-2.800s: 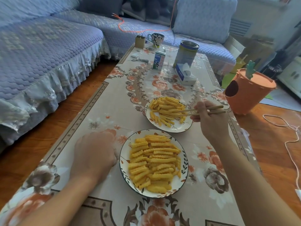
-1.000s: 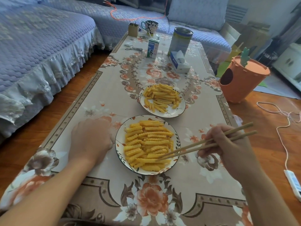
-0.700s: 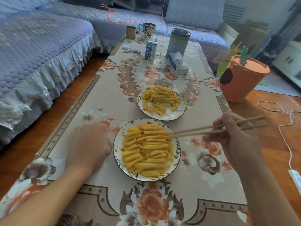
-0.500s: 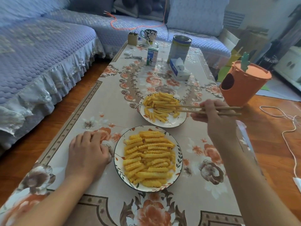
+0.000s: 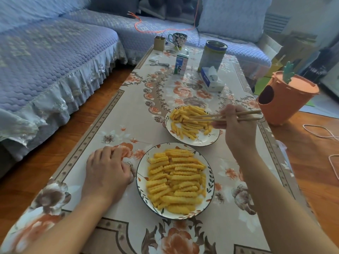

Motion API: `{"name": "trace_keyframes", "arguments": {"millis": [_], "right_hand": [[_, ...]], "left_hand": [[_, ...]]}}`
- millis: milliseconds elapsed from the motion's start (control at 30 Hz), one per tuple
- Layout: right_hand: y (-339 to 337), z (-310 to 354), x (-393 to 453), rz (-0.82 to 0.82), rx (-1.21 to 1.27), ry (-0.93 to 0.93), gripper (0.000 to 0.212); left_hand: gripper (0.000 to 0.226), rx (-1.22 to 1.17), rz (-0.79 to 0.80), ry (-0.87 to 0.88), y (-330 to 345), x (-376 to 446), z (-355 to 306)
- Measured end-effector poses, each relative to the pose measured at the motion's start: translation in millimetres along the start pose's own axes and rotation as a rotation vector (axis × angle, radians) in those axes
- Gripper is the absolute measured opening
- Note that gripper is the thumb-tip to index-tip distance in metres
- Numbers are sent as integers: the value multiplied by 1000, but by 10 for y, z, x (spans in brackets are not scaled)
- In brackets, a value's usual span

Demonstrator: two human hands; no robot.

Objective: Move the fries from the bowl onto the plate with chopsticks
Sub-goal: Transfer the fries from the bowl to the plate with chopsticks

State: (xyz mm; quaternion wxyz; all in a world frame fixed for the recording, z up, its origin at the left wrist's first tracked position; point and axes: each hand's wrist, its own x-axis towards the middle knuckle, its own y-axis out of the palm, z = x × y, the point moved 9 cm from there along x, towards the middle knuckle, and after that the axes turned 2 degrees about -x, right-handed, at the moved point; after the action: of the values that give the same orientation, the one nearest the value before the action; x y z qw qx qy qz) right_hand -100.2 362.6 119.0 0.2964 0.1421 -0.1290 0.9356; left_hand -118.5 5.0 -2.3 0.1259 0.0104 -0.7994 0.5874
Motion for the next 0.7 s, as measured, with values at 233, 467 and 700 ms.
{"name": "trace_keyframes", "arguments": {"millis": [233, 467, 700], "right_hand": [[-335, 679, -414, 239, 147, 175, 40], [-207, 877, -1064, 469, -119, 239, 37], [-187, 737, -1279, 396, -104, 187, 26]], "left_hand": [[45, 20, 12, -12, 0, -2, -3], [44, 17, 24, -9, -10, -20, -26], [41, 3, 13, 2, -19, -25, -18]]}}
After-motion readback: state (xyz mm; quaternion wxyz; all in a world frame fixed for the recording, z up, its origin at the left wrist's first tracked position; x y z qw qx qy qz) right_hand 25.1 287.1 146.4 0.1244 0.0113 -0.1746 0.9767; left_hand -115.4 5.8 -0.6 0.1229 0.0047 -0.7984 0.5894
